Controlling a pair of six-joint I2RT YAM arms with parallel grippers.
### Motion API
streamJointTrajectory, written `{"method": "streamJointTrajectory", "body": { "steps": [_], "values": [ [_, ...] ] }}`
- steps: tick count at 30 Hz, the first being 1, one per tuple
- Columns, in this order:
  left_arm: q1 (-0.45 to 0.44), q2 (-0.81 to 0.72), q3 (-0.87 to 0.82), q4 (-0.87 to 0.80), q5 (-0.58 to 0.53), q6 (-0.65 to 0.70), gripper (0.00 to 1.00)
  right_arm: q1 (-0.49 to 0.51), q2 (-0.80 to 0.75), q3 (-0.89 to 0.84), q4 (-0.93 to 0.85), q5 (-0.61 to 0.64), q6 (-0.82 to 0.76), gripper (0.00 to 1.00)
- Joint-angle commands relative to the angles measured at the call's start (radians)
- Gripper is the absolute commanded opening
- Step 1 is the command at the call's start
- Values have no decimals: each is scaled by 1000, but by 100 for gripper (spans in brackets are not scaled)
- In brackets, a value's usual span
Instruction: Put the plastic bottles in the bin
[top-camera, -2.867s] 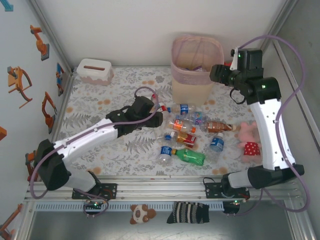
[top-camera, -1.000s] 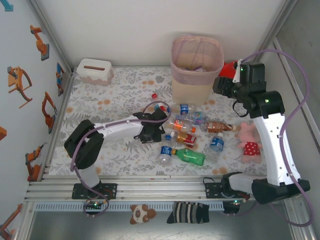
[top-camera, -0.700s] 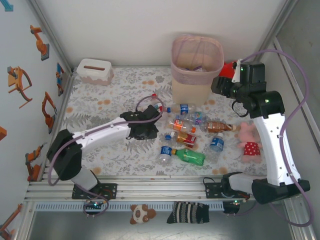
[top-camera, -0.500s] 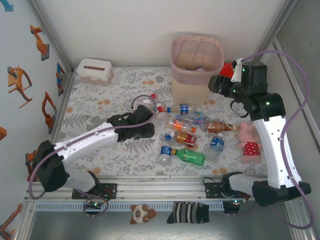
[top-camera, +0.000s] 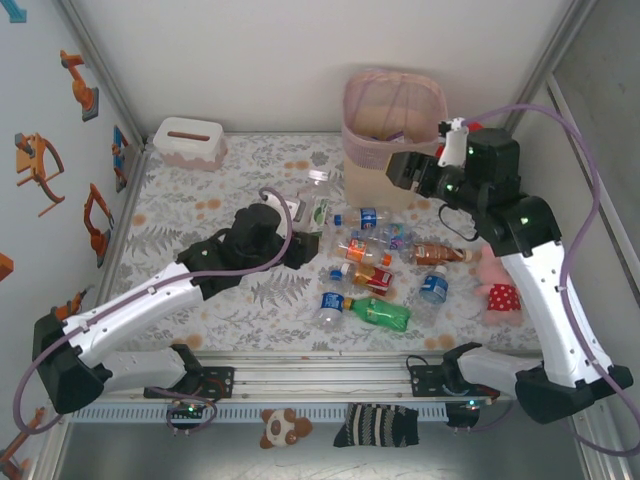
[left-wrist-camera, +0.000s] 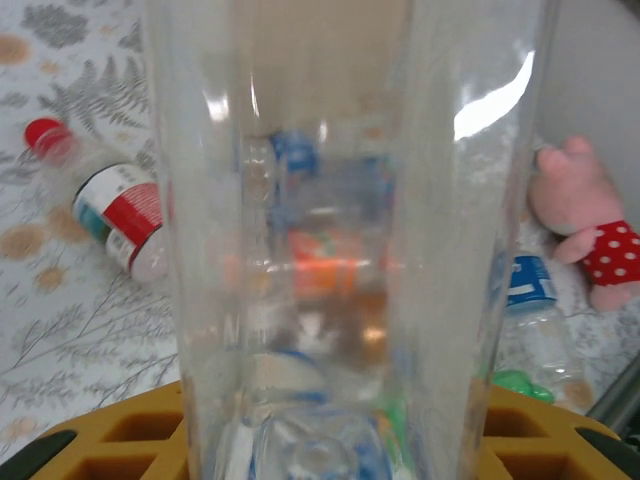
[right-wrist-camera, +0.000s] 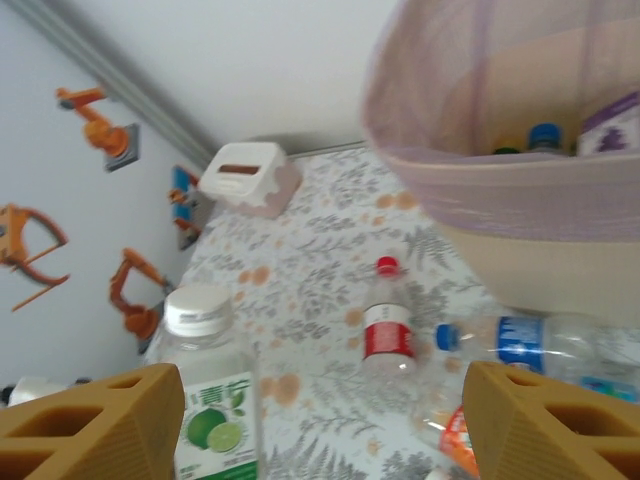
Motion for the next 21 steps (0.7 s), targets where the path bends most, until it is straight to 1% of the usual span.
{"method": "streamJointTrajectory", "body": {
  "steps": [1, 5, 8, 11, 14, 19, 21],
  "values": [
    [-5, -21, 29, 96, 86, 85, 41, 90, 18, 7, 65, 31, 11, 73],
    [-5, -25, 31, 141, 157, 105, 41, 192, 56, 35, 92, 25, -28, 74],
    [-5, -37, 30, 163, 202, 116, 40, 245, 82, 44, 103, 36, -39, 75],
    [-5, -49, 27, 181, 210, 118, 41, 283, 114, 50, 108, 33, -44, 76],
    [-6, -60, 24, 196, 210, 116, 41, 309, 135, 53, 106, 51, -48, 78],
    [-5, -71, 23, 220, 223, 116, 41, 335, 152, 40, 126, 75, -43, 86],
    [-5, -72, 23, 229, 229, 116, 41, 339, 157, 41, 125, 85, -37, 86]
  ]
}}
